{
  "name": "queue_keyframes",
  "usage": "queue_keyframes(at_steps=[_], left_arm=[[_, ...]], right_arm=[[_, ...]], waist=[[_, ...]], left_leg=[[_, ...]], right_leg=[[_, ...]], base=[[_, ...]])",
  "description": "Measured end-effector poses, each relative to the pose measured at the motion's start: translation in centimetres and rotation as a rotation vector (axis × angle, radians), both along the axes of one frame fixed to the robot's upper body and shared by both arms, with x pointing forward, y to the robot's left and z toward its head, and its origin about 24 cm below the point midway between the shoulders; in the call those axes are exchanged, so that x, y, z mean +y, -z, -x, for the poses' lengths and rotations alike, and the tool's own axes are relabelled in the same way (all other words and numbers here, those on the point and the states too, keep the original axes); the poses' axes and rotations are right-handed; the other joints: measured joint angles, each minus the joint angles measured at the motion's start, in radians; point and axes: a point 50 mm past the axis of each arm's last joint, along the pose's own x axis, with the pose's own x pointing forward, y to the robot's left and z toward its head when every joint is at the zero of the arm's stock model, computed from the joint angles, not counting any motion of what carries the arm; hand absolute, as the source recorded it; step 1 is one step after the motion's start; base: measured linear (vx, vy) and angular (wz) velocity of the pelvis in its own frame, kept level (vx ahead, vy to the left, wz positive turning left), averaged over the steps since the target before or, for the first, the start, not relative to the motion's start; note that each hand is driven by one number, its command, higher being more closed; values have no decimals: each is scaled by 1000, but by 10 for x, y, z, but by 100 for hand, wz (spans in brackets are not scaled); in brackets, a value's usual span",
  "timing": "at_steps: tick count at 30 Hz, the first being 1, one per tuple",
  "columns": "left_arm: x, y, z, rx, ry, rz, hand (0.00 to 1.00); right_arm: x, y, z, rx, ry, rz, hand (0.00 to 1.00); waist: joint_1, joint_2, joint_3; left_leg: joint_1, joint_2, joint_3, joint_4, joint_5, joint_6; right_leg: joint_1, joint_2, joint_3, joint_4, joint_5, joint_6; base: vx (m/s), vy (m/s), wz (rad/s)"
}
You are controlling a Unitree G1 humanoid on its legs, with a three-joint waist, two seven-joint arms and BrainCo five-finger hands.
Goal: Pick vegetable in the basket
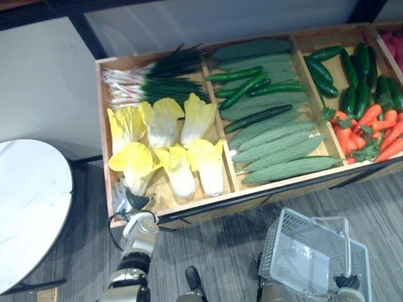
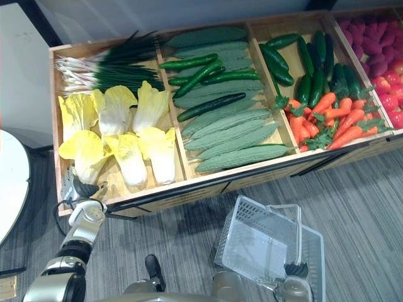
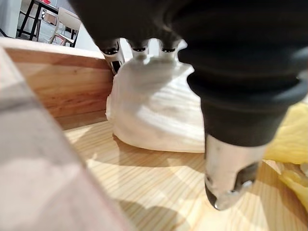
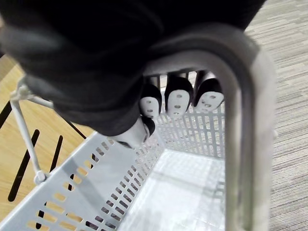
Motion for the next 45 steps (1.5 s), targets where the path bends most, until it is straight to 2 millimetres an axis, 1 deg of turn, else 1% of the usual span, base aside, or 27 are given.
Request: queue_keyframes(at_steps=[1, 2, 3, 7, 10, 13, 16, 18, 20, 21, 23, 25, 27, 28, 31, 33, 35, 37, 39, 40, 42, 43, 45], left_arm=[[1, -1, -1, 1, -4, -3, 0], [3, -4, -4, -6, -12, -10, 100], [6, -5, -5, -2, -20, -15, 100], [14, -7, -4, 5, -45, -32, 100], [20, -13, -10, 13, -47, -47, 100], [21, -13, -10, 18, -38, -60, 100], [21, -12, -9, 21, -38, -58, 100], [21, -6, -4, 24, -45, -27, 100], [20, -2, 2, 15, -47, 3, 100], [18, 1, 5, 5, -49, 26, 100], [11, 2, 7, -18, -33, 40, 100], [1, 5, 13, -37, -19, 71, 100], [-15, 10, 19, -66, -1, 146, 100], [-19, 11, 22, -71, 7, 158, 100], [-29, 3, 28, -132, 44, 182, 100], [-37, -1, 36, -181, 47, 214, 100], [-43, -7, 37, -219, 61, 223, 100], [-44, -15, 39, -258, 69, 217, 100], [-44, -27, 37, -306, 87, 188, 100], [-45, -38, 35, -350, 101, 166, 100], [-45, -46, 34, -387, 108, 158, 100], [-45, -53, 34, -421, 111, 149, 100], [-45, -60, 34, -449, 111, 119, 100]], right_arm=[[-1, -1, -2, -7, -7, 7, 100], [-3, -4, -6, -21, -15, 19, 100], [-4, -6, -8, -23, -27, 25, 100], [-5, -8, -12, -30, -39, 33, 100], [-7, -9, -14, -24, -58, 44, 100], [-6, -9, -15, -23, -67, 54, 100], [-6, -9, -16, -20, -78, 59, 100], [-6, -9, -15, -17, -80, 59, 100], [-5, -9, -15, -17, -78, 58, 100], [-4, -8, -13, -14, -74, 58, 100], [-3, -5, -7, -1, -61, 51, 100], [-1, -2, 0, 7, -26, 34, 100], [-1, 0, 7, 16, 0, 28, 100], [-1, 1, 9, 17, 9, 25, 100], [0, 3, 15, 21, 44, 12, 100], [-2, 4, 19, 23, 70, 7, 100], [-2, 5, 25, 37, 82, 4, 100], [-3, 7, 31, 48, 106, -3, 100], [-4, 8, 38, 65, 116, -5, 100], [-3, 10, 42, 79, 119, -10, 100], [-2, 11, 43, 87, 120, -14, 100], [-2, 12, 46, 97, 124, -16, 100], [-3, 11, 45, 98, 124, -14, 100]], waist=[[0, 0, 1], [0, 10, 9], [0, 3, 20], [1, 5, 21], [-3, 1, 25], [-2, 0, 25], [-3, 0, 26], [-6, -3, 37], [-15, -5, 38], [-23, -5, 38], [-25, -3, 37], [-23, -8, 40], [-24, -6, 38], [-21, -6, 38], [-21, -4, 33], [-20, -1, 30], [-18, 3, 12], [-14, 5, -19], [-1, 11, -47], [1, 13, -59], [0, 13, -63], [1, 10, -75], [3, 7, -84]], left_leg=[[-5, -1, 4, 0, 0, 0], [-9, -1, 6, 0, 1, 0], [-10, 1, 12, 0, 1, 0], [-10, 6, 25, 0, 1, -1], [-10, 5, 27, 0, 1, -1], [-8, 4, 27, 0, 1, -1], [-3, 3, 27, 0, 1, -1], [19, 3, 25, 0, -1, -4], [30, 2, 22, 0, -3, -5], [33, 0, 15, 0, -3, -5], [34, -2, -1, 0, -3, -4], [47, -3, -14, 0, -3, -4], [51, -7, -35, 0, -3, -4], [51, -8, -38, 0, -3, -4], [53, -9, -59, 0, -1, -1], [63, -9, -68, 0, -1, -1], [62, -7, -83, 0, 2, 1], [63, -5, -85, 0, 2, 1], [64, -4, -89, 0, 3, 3], [63, -5, -96, 0, 5, 5], [64, -5, -108, 0, 7, 6], [64, -4, -112, -1, 8, 6], [63, -4, -114, -1, 11, 8]], right_leg=[[-10, 0, 4, 0, 0, 0], [-14, 1, 8, 0, 2, -3], [-19, 3, 14, 0, 3, -4], [-29, 10, 27, 0, 5, -5], [-28, 9, 28, 0, 5, -4], [-26, 8, 28, 0, 7, -3], [-20, 8, 28, -1, 11, -5], [5, 7, 26, -4, 11, -5], [19, 6, 23, -6, 10, -5], [28, 3, 16, -9, 10, -5], [40, 0, 2, -13, 10, -4], [63, -2, -12, -18, 10, -4], [82, -9, -37, -17, 5, -1], [84, -10, -40, -17, 5, -1], [99, -12, -61, -16, 3, -2], [115, -13, -72, -14, -1, -1], [119, -13, -89, -2, -11, -3], [118, -11, -92, 5, -15, -5], [118, -12, -96, 12, -20, -6], [119, -13, -100, 15, -21, -6], [128, -14, -111, 15, -22, -8], [130, -13, -115, 15, -23, -10], [130, -14, -118, 16, -23, -10]], base=[[-17, -6, -22], [-9, -9, -14], [-12, -10, -14], [-2, -16, -11], [0, 0, 0], [0, 0, 0], [0, 0, 0], [0, 0, 0], [-2, -5, 4], [-3, -11, 15], [-1, -14, 20], [5, -14, 20], [2, -7, 26], [-2, -5, 25], [-4, -9, 18], [-1, -11, 10], [-11, -12, 20], [-9, -15, 9], [-11, -10, 6], [-23, -6, 10], [-28, -7, 15], [-30, -6, 13], [-25, -4, 6]])
